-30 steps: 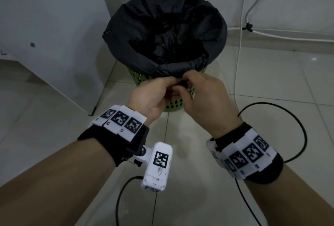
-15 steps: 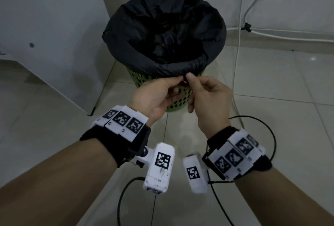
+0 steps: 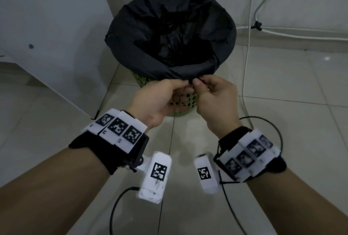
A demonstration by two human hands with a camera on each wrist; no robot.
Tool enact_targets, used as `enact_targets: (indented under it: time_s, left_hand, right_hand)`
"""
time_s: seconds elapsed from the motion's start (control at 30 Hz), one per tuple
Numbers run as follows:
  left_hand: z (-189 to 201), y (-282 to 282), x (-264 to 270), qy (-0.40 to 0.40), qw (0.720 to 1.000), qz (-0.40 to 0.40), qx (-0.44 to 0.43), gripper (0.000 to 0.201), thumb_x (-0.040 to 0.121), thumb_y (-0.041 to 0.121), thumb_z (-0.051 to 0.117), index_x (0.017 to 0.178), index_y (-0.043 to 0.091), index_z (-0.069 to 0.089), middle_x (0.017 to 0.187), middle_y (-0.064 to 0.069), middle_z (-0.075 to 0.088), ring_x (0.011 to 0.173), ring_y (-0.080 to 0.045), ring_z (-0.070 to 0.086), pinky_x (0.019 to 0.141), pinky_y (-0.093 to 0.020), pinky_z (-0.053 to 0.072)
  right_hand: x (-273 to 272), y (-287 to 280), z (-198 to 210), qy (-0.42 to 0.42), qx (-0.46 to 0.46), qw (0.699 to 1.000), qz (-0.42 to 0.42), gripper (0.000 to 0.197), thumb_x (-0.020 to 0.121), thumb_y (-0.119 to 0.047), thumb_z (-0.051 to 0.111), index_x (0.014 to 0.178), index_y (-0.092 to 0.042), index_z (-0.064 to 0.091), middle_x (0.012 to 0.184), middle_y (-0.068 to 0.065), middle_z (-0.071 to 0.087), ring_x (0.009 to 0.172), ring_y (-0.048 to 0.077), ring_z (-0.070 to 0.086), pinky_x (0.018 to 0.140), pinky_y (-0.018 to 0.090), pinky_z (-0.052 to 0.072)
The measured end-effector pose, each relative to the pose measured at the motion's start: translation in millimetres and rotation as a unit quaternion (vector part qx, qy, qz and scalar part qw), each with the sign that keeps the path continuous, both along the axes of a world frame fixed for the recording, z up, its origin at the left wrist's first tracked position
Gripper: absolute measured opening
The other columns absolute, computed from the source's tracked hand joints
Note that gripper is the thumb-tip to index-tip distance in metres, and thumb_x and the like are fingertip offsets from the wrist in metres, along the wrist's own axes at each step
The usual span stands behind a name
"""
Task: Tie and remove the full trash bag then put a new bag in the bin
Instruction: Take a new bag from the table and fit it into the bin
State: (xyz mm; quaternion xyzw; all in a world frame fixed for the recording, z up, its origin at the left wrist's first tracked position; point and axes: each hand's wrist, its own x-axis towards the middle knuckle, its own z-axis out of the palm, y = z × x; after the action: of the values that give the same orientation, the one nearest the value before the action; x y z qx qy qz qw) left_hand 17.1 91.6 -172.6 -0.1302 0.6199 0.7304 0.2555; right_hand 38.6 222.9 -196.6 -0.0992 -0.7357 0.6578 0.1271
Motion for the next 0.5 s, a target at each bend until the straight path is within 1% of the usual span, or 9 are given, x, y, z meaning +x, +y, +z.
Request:
enact_targets:
  time_s: [0.07, 0.13, 0.2, 0.23, 0.3, 0.37, 0.4, 0.43, 0.5]
  left_hand:
    - [18.1, -2.1, 4.2, 0.021, 0.996, -0.074, -0.048, 0.027, 0.097, 0.026, 0.06, 0.113, 0.008, 0.072, 0.098, -0.002, 0.077, 0.075, -0.017, 0.064, 0.072, -0.038, 0.062]
    - [42.1, -7.3, 6.6, 0.05, 0.983, -0.146, -0.096, 0.029, 0.098, 0.033, 0.059, 0.106, 0.009, 0.074, 0.1, -0.002, 0.079, 0.063, -0.014, 0.064, 0.061, -0.035, 0.06]
    - [63.7, -12.0, 5.5, 0.159, 0.957, -0.17, -0.17, 0.029, 0.097, 0.034, 0.061, 0.09, 0.012, 0.078, 0.082, -0.002, 0.079, 0.051, -0.012, 0.058, 0.049, -0.028, 0.052]
    - [71.4, -11.8, 5.2, 0.255, 0.932, -0.154, -0.209, 0.027, 0.096, 0.033, 0.063, 0.085, 0.015, 0.079, 0.072, 0.002, 0.076, 0.049, -0.01, 0.057, 0.047, -0.024, 0.049]
    - [75.4, -9.3, -1.3, 0.447, 0.827, -0.136, -0.312, 0.019, 0.093, 0.035, 0.066, 0.098, 0.022, 0.079, 0.074, 0.012, 0.072, 0.065, -0.006, 0.064, 0.062, -0.023, 0.054]
    - [66.0, -4.9, -9.2, 0.513, 0.679, -0.221, -0.477, 0.04, 0.088, 0.045, 0.058, 0.121, 0.026, 0.069, 0.1, 0.008, 0.071, 0.094, -0.018, 0.063, 0.084, -0.036, 0.053]
    - [56.5, -3.6, -12.6, 0.503, 0.63, -0.26, -0.531, 0.045, 0.086, 0.047, 0.054, 0.123, 0.026, 0.065, 0.105, 0.002, 0.07, 0.099, -0.025, 0.061, 0.085, -0.041, 0.052]
    - [46.6, -4.0, -15.1, 0.5, 0.616, -0.266, -0.548, 0.042, 0.085, 0.044, 0.053, 0.12, 0.024, 0.064, 0.102, -0.002, 0.07, 0.097, -0.029, 0.062, 0.081, -0.043, 0.052]
    - [31.0, -7.2, -17.4, 0.523, 0.629, -0.226, -0.529, 0.031, 0.087, 0.032, 0.052, 0.109, 0.017, 0.067, 0.086, -0.007, 0.069, 0.082, -0.032, 0.063, 0.067, -0.042, 0.051]
  right_hand:
    - [-4.1, 4.9, 7.1, -0.132, -0.25, 0.959, 0.012, 0.024, 0.099, -0.009, 0.054, 0.076, -0.012, 0.059, 0.059, -0.002, 0.053, 0.039, 0.005, 0.042, 0.036, 0.018, 0.031]
    - [-6.5, 8.9, 8.1, -0.185, -0.332, 0.925, 0.033, 0.024, 0.101, -0.008, 0.049, 0.078, -0.013, 0.055, 0.062, 0.0, 0.049, 0.039, 0.006, 0.038, 0.033, 0.019, 0.027]
    - [-6.4, 8.4, 7.2, -0.203, -0.344, 0.915, 0.056, 0.021, 0.102, -0.009, 0.046, 0.084, -0.014, 0.055, 0.066, 0.0, 0.049, 0.043, 0.008, 0.039, 0.034, 0.019, 0.028]
    - [-6.0, 7.5, 7.4, -0.209, -0.351, 0.911, 0.063, 0.017, 0.102, -0.01, 0.044, 0.089, -0.013, 0.055, 0.069, 0.0, 0.049, 0.047, 0.008, 0.041, 0.036, 0.019, 0.03]
    - [-5.2, 5.7, 9.1, -0.211, -0.378, 0.899, 0.07, 0.013, 0.104, -0.012, 0.043, 0.099, -0.013, 0.056, 0.076, 0.001, 0.053, 0.055, 0.011, 0.049, 0.04, 0.02, 0.039]
    - [-4.8, 2.9, 10.3, -0.195, -0.419, 0.884, 0.074, 0.017, 0.105, -0.012, 0.043, 0.101, -0.013, 0.06, 0.084, 0.002, 0.063, 0.064, 0.013, 0.063, 0.053, 0.025, 0.054]
    - [-4.7, 1.1, 9.9, -0.182, -0.442, 0.875, 0.072, 0.019, 0.105, -0.011, 0.043, 0.102, -0.012, 0.061, 0.087, 0.004, 0.067, 0.068, 0.014, 0.068, 0.06, 0.028, 0.058]
    - [-5.0, -0.7, 9.6, -0.169, -0.465, 0.867, 0.065, 0.019, 0.105, -0.01, 0.043, 0.103, -0.01, 0.062, 0.088, 0.007, 0.069, 0.071, 0.015, 0.07, 0.066, 0.029, 0.061]
    - [-5.7, -3.8, 10.1, -0.152, -0.499, 0.852, 0.044, 0.017, 0.103, -0.007, 0.046, 0.105, -0.005, 0.062, 0.088, 0.011, 0.07, 0.073, 0.016, 0.072, 0.07, 0.03, 0.062]
